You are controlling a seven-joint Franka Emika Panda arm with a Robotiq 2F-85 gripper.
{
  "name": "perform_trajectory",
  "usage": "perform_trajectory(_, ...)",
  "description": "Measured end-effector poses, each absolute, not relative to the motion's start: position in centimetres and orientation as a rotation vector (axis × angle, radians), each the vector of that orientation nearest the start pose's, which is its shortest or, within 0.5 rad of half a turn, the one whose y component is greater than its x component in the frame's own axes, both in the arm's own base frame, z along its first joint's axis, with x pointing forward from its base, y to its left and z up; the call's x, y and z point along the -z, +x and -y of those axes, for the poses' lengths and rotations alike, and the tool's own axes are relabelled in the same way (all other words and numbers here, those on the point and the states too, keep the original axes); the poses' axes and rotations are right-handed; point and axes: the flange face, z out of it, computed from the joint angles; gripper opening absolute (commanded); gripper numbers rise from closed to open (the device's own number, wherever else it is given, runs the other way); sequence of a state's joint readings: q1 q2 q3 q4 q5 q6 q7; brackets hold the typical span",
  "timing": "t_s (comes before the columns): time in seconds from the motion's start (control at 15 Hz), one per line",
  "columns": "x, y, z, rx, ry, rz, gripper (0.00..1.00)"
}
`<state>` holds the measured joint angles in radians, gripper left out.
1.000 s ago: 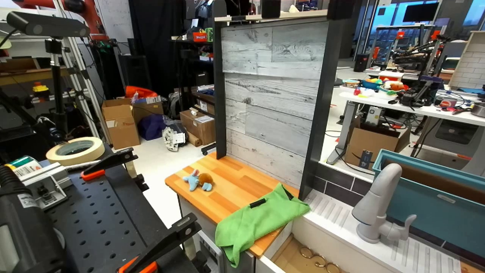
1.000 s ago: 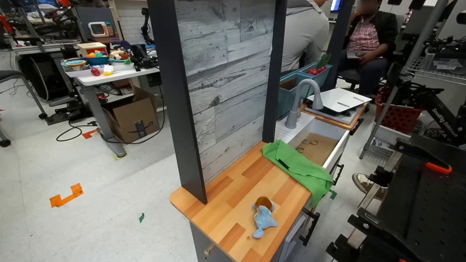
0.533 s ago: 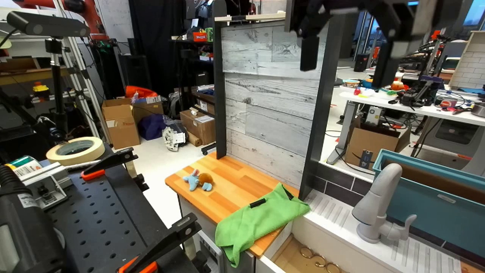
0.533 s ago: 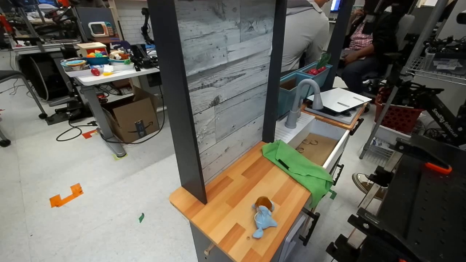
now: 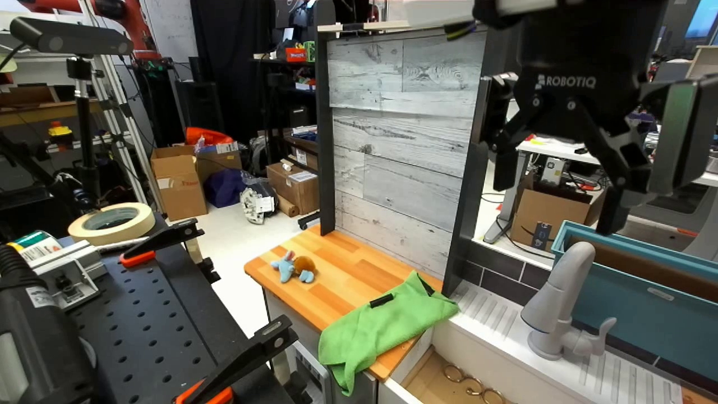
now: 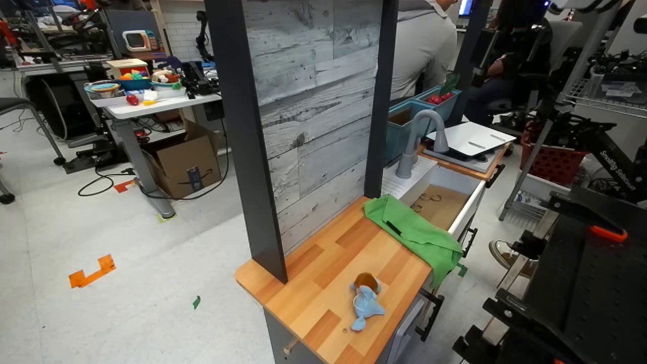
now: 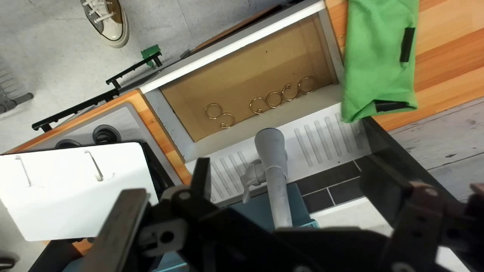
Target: Move the faucet of the sink slightly to the left.
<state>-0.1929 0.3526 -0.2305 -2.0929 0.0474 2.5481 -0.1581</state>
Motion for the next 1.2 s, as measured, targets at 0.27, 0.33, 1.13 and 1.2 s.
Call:
perform_trajectory(0.27,-23.8,56.5,25.2,0.120,-3.198,-0.513,1.00)
perform_trajectory(0.33,-23.2,57.0,25.3,0.116,-3.202,-0.520,1.00)
perform_trajectory(1.13,-18.0,62.6,26.3,0.114,-3.257,-0.527,1.00)
perform_trajectory(1.2,-17.8,62.9,26.2,0.116,-3.258,-0.527,1.00)
